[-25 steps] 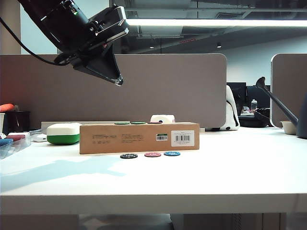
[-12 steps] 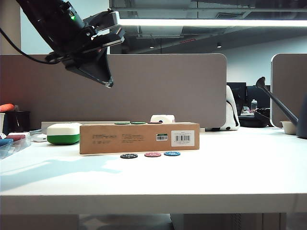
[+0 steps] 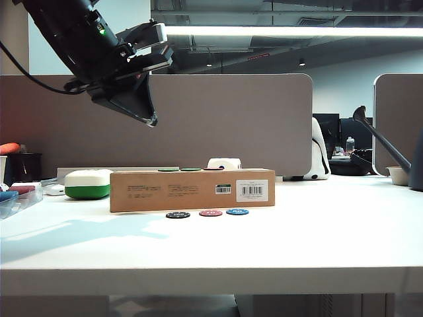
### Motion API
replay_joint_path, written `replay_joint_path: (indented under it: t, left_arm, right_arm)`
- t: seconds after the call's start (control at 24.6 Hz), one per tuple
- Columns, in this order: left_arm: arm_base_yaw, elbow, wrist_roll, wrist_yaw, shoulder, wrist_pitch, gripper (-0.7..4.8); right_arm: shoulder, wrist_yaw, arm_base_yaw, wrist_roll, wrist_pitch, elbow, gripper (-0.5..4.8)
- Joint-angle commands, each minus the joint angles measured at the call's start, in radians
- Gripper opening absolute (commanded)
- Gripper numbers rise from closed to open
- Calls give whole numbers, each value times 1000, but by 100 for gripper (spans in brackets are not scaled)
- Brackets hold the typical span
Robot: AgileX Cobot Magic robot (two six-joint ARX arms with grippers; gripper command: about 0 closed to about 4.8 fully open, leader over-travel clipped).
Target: Push the chip, whose value equals the sum of all the chip values on the rectangular box, forward next to the box.
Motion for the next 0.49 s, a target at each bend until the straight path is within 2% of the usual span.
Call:
replay_joint_path:
  t: [0.04, 0.24, 0.33, 0.41, 0.49]
  left_arm:
    - [1, 3, -3, 83, -3, 10, -5]
    - [1, 3, -3, 120, -3, 10, -5]
    - [1, 3, -3, 120, -4, 11, -5]
    - [1, 3, -3, 113, -4, 11, -5]
    - [1, 3, -3, 113, -4, 11, -5]
  right_arm:
    - [1, -5, 0, 13, 14, 4, -6]
    - [34, 30, 0, 55, -30, 50, -6]
    - [72, 39, 0, 45, -29, 75, -6]
    - [174, 115, 0, -2, -23, 133, -6]
    - [243, 119, 1, -2, 17, 160, -6]
